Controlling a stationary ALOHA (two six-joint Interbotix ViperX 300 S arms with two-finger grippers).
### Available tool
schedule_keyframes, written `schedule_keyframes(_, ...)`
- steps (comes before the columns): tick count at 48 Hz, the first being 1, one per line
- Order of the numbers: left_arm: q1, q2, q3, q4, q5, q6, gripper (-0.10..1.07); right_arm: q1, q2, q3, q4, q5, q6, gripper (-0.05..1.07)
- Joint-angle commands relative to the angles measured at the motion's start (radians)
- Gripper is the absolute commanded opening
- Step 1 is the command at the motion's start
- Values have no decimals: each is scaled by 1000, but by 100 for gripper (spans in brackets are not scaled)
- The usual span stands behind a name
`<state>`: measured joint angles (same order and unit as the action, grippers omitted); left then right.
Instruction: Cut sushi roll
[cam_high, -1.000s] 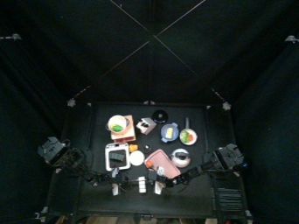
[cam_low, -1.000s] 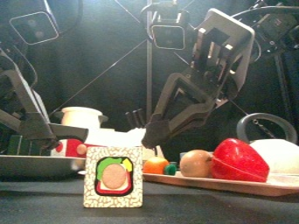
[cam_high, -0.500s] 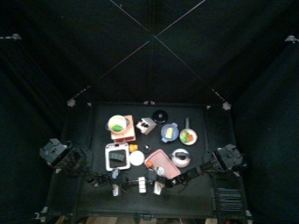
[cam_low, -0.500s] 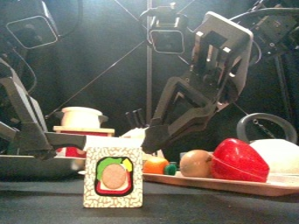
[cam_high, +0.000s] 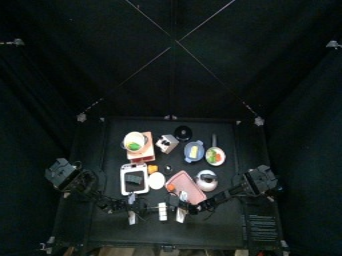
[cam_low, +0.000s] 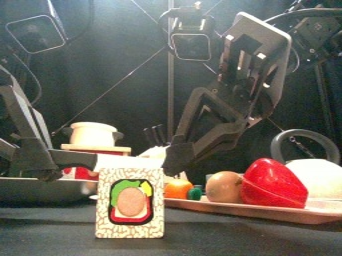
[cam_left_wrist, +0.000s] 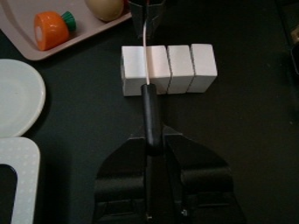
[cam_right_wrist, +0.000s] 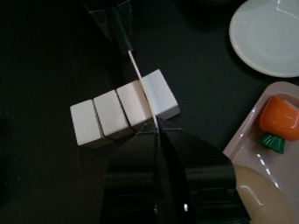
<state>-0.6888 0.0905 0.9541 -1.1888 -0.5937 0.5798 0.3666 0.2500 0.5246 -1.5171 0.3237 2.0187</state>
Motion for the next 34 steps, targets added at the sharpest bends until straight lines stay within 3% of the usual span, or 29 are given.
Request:
schedule_keyframes(1,-15,-11,-11,3,5,3,36,-5,-11,-8,5,5,2,43)
schedule_keyframes(34,-2,-31,-5,12,-6,14,36,-12,-17,-12,3,6,2,43)
